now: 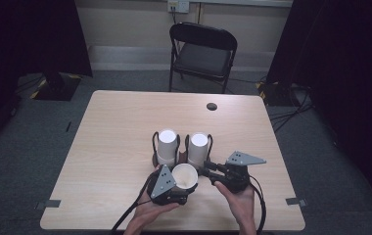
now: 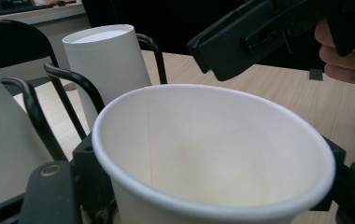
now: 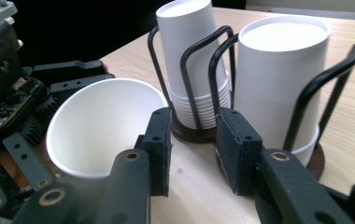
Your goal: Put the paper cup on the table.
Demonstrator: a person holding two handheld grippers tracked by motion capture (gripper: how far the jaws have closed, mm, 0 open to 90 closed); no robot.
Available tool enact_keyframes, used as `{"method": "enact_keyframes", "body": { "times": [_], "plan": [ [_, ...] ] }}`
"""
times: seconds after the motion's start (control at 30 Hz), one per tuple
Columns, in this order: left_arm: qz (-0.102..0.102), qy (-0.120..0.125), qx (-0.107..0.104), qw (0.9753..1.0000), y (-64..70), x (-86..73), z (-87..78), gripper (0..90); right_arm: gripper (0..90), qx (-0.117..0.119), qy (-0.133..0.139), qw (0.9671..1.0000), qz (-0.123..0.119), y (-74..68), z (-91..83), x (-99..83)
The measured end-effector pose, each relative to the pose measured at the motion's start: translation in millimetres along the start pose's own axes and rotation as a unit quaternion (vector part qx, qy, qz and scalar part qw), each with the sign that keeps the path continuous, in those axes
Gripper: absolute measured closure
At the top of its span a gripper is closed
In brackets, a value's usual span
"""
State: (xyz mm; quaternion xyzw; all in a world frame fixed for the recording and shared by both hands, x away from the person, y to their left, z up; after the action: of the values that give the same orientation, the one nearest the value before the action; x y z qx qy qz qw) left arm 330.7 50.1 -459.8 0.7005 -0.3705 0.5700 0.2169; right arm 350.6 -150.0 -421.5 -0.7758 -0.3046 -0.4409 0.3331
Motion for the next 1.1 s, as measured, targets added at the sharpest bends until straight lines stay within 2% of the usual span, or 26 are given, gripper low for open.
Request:
{"method": "enact_keyframes", "body": {
  "times": [0.13,0.23,0.27,0.33,0.43,0.47,0.7,0.83,1.1],
  "plan": [
    [-0.01,0.002,0.005,0.9999,-5.5,0.5,-4.7,23.8,57.4,-0.02,0.017,0.9996,-0.007,1.9,-4.6,-2.3],
    [-0.014,0.001,0.01,0.9999,-8.4,-0.1,-6.9,23.9,53.9,-0.025,0.022,0.9994,-0.009,2.6,-6.4,-3.4],
    [-0.017,0.002,0.014,0.9997,-11.5,-1.1,-9.6,23.8,49.6,-0.04,0.032,0.9986,-0.013,3.5,-8.7,-5.0],
    [-0.022,0.003,0.019,0.9996,-14.6,-2.1,-13.2,23.8,46.3,-0.05,0.041,0.9978,-0.013,3.7,-10.9,-6.5],
    [-0.026,0.003,0.022,0.9994,-18.3,-3.2,-16.4,23.8,44.5,-0.06,0.049,0.9969,-0.014,4.7,-13.1,-8.2],
    [-0.03,0.004,0.029,0.9991,-22.3,-4.1,-19.4,23.9,41.8,-0.072,0.06,0.9954,-0.016,6.3,-15.1,-10.2],
    [-0.04,0.009,0.049,0.998,-35.9,-3.2,-29.7,23.9,30.5,-0.105,0.087,0.9905,-0.015,11.8,-20.9,-15.4],
    [-0.043,0.009,0.056,0.9975,-41.9,-3.0,-34.1,23.9,25.7,-0.117,0.096,0.9885,-0.009,14.6,-23.8,-19.1],
    [-0.046,0.008,0.07,0.9965,-52.1,-3.6,-40.6,23.9,22.2,-0.132,0.115,0.9845,-0.001,19.8,-29.7,-28.7]
  ]
}}
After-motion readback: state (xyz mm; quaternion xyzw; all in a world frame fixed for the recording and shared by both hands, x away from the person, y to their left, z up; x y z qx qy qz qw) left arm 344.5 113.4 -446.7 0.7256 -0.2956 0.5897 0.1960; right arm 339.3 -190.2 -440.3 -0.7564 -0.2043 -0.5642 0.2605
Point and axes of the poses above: each handheld gripper's, and its own axes: z roughly forward along the jaws, x roughly out of its top, y roughly to its right, the point moved 3 cm from there along z, roughly forward along the jaws, and after that the axes turned 4 degrees about x, right-handed, at the moved point
